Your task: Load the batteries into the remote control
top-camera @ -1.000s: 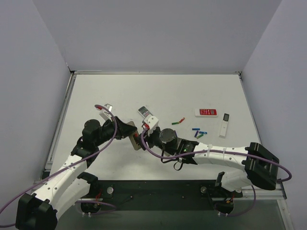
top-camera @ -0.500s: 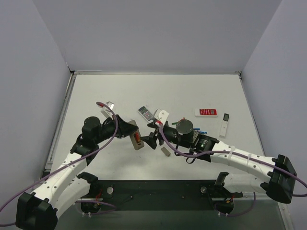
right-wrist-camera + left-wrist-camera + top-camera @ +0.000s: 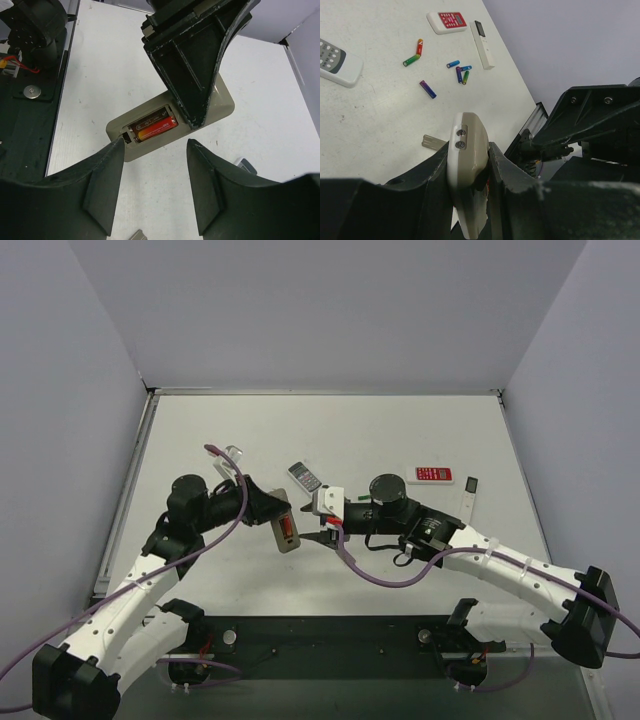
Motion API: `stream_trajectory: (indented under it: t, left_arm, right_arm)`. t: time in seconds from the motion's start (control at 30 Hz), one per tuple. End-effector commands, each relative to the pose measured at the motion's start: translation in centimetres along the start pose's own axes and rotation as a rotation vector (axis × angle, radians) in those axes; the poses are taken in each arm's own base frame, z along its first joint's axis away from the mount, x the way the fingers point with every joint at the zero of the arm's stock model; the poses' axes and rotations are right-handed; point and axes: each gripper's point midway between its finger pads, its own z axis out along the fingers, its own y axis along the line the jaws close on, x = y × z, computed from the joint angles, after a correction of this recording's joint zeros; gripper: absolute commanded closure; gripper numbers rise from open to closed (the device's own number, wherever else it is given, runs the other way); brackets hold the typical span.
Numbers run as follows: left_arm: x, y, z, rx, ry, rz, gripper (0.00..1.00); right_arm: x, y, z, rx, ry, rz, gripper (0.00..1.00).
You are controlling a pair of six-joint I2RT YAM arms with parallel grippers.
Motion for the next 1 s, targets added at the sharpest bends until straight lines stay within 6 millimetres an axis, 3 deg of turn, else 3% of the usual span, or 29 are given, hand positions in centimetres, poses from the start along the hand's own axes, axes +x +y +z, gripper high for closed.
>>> stream_trajectory:
  t: [0.0, 0.3, 0.97]
  left_arm:
    - [-1.4, -2.3, -0.2, 0.067, -0.006, 0.061, 1.0]
    - [-1.6, -2.8, -0.2, 0.081, -0.004, 0.062, 1.0]
    - [-1.7, -3.4, -0.5, 0.098, -0.008, 0.059, 1.0]
  right_arm:
    - [-3.4, -0.8, 0.5, -0.03, -0.091, -0.122, 0.56]
    - [-3.4, -0.7, 2.1, -0.079, -0.072, -0.141, 0.77]
    - [-2.0, -0.3, 3.7, -0.141, -0.014, -0.142, 0.85]
